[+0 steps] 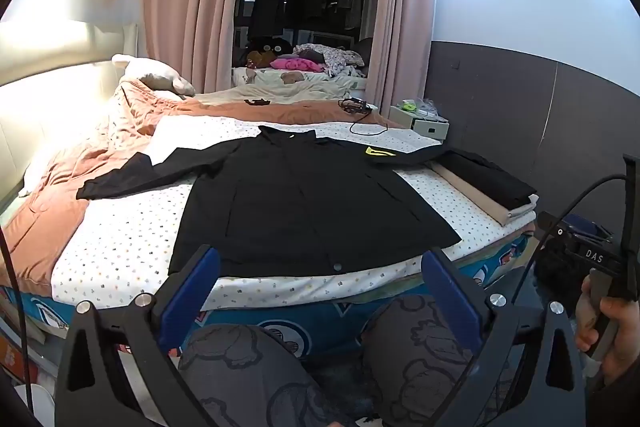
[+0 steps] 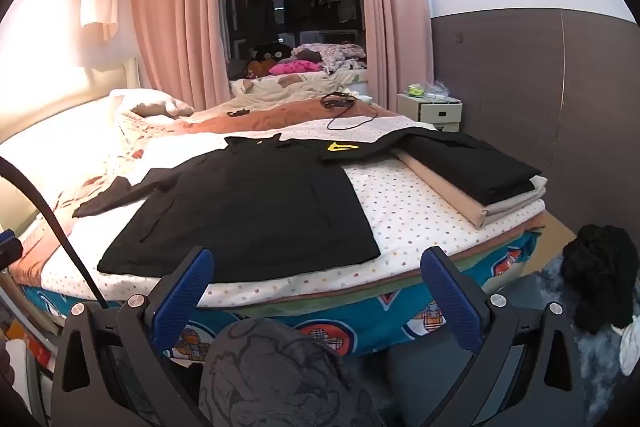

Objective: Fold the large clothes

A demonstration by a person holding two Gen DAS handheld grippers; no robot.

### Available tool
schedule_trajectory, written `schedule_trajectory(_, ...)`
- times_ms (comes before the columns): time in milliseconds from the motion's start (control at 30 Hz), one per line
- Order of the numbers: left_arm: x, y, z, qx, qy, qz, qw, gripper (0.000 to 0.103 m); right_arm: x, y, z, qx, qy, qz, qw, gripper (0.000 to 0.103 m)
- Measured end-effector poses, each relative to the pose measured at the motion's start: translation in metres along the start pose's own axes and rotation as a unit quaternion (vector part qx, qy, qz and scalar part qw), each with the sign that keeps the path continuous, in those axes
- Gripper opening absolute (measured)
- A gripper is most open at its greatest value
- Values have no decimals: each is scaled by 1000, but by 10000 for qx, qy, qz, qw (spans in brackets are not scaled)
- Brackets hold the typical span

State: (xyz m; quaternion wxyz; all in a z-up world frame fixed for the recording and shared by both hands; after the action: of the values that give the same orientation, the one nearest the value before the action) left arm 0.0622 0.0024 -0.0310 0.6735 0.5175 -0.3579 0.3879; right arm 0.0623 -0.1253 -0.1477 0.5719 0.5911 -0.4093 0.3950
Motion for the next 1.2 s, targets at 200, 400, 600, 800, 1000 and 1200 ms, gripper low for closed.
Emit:
schedule_trajectory(200,1,0,1,11,-90,8,10000,103,-1,-1,-5,-230,127,-11,9997,103)
schedule_trajectory(400,2,-1,1,-4,-95,18,10000,103,1,3,3,17,-58,36,10000,103)
schedule_trajectory(600,4,2,2,-28,-111,75,9999,103,0,1,4,11,-50,5,10000,103)
schedule_trajectory(800,5,1,2,-51,-110,56,9999,103,1,1,4,-13,-41,42,10000,103)
schedule_trajectory(1000,5,2,4,-65,-185,58,9998,103,2,2,7,-37,-24,59,10000,103)
schedule_trajectory(1200,3,3,4,-74,-188,73,9998,103,2,1,7,-31,-9,46,10000,103)
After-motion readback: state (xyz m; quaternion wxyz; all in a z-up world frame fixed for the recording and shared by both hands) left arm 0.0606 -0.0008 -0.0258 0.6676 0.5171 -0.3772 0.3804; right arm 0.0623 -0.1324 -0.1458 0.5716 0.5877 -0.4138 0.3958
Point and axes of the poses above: each gripper's, at about its wrist camera, not at the fingertips, and y roughly against the way its jaws point, z to its right, x to its top, the point moved 7 cm from there along -y, roughly the way its jaws point, and after that the axes turned 10 degrees about -x, right-handed, at the moved point
